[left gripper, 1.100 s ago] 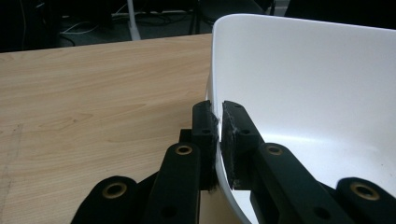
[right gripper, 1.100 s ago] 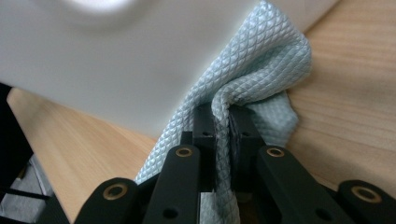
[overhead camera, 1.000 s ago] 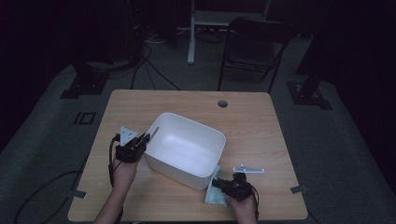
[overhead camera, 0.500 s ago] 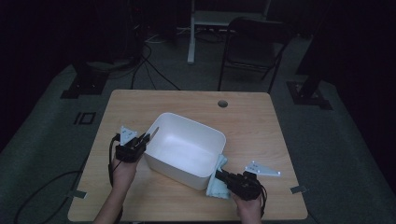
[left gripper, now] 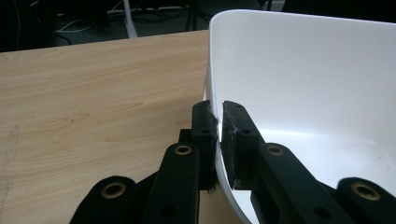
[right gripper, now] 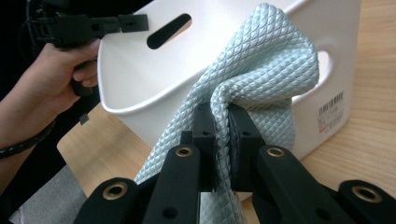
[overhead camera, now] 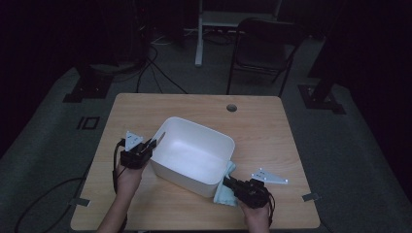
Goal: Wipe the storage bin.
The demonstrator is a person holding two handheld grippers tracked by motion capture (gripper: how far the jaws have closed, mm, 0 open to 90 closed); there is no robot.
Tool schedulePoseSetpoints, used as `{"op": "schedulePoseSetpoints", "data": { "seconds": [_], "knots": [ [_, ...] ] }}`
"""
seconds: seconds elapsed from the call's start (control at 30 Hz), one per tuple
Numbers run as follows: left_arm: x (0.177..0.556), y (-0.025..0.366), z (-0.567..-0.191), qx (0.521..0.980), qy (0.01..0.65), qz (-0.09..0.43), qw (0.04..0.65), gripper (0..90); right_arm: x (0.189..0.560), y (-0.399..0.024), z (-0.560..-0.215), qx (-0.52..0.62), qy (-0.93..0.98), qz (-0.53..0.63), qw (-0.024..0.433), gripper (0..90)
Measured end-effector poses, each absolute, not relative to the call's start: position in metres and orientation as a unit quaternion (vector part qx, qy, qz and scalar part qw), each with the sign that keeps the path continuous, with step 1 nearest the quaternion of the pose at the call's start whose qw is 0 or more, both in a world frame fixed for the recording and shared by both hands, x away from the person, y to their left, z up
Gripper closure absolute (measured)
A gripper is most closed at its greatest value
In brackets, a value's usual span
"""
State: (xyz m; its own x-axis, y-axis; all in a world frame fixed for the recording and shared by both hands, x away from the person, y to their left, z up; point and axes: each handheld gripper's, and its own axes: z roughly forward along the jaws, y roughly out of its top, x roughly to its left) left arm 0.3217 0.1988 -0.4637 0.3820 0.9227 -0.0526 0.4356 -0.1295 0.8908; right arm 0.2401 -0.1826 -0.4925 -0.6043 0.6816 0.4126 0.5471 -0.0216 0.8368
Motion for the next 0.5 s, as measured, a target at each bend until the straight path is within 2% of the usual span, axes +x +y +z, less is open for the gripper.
{"op": "schedulePoseSetpoints", "data": {
  "seconds": [0.2, 0.27, 0.5],
  "knots": [
    [0.322, 0.199, -0.464, 0.701, 0.484, 0.272, 0.448, 83.2, 0.246, -0.188, -0.485, 0.447, 0.688, 0.570, 0.055, 83.3],
    [0.322, 0.200, -0.464, 0.701, 0.484, 0.270, 0.449, 83.3, 0.247, -0.186, -0.481, 0.443, 0.692, 0.566, 0.068, 83.3],
    [0.322, 0.199, -0.464, 0.702, 0.482, 0.274, 0.447, 83.2, 0.251, -0.183, -0.493, 0.453, 0.697, 0.550, 0.076, 83.5]
  ]
}}
